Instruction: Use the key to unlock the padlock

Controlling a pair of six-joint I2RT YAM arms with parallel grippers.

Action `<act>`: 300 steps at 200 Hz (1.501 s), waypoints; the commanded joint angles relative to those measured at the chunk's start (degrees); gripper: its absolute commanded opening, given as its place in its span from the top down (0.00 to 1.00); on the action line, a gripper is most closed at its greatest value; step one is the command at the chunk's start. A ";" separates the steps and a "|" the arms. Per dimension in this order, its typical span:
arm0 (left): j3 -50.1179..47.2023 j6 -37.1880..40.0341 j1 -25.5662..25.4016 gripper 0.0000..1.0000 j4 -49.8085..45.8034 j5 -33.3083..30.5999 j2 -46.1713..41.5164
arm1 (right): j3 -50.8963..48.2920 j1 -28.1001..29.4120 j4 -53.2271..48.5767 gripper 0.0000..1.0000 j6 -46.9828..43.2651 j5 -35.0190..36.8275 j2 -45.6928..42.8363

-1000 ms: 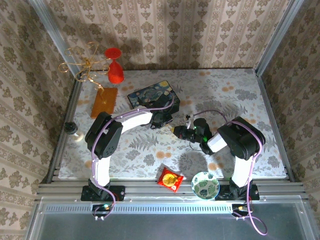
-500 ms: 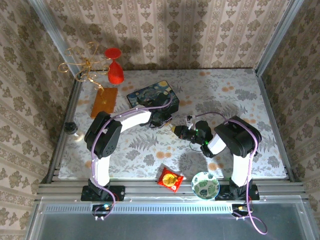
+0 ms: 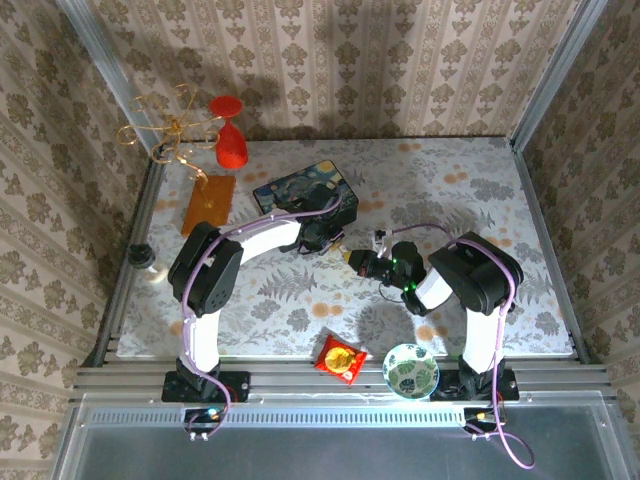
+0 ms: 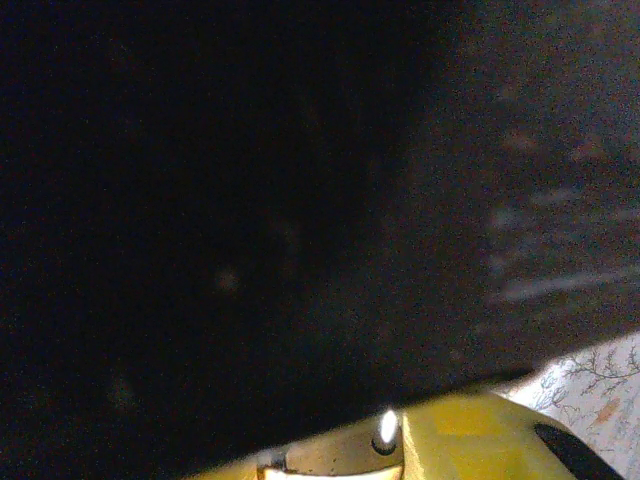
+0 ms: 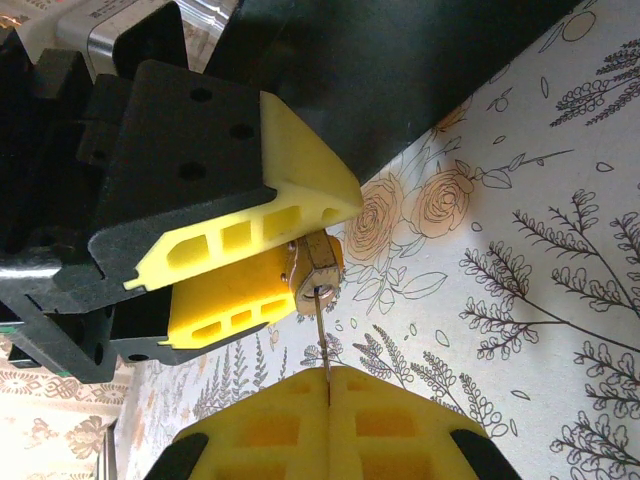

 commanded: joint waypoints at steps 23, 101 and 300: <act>0.34 -2.44 0.40 1.00 4.51 2.19 -3.65 | 0.68 -0.18 2.24 1.00 1.24 1.08 1.03; -1.21 -3.13 0.44 1.00 6.00 3.54 -4.04 | 0.77 -0.75 2.39 1.00 1.84 3.33 -1.05; -1.68 -3.11 0.70 1.00 9.21 4.61 -5.02 | 0.20 -2.45 2.78 1.00 6.26 -0.45 -4.08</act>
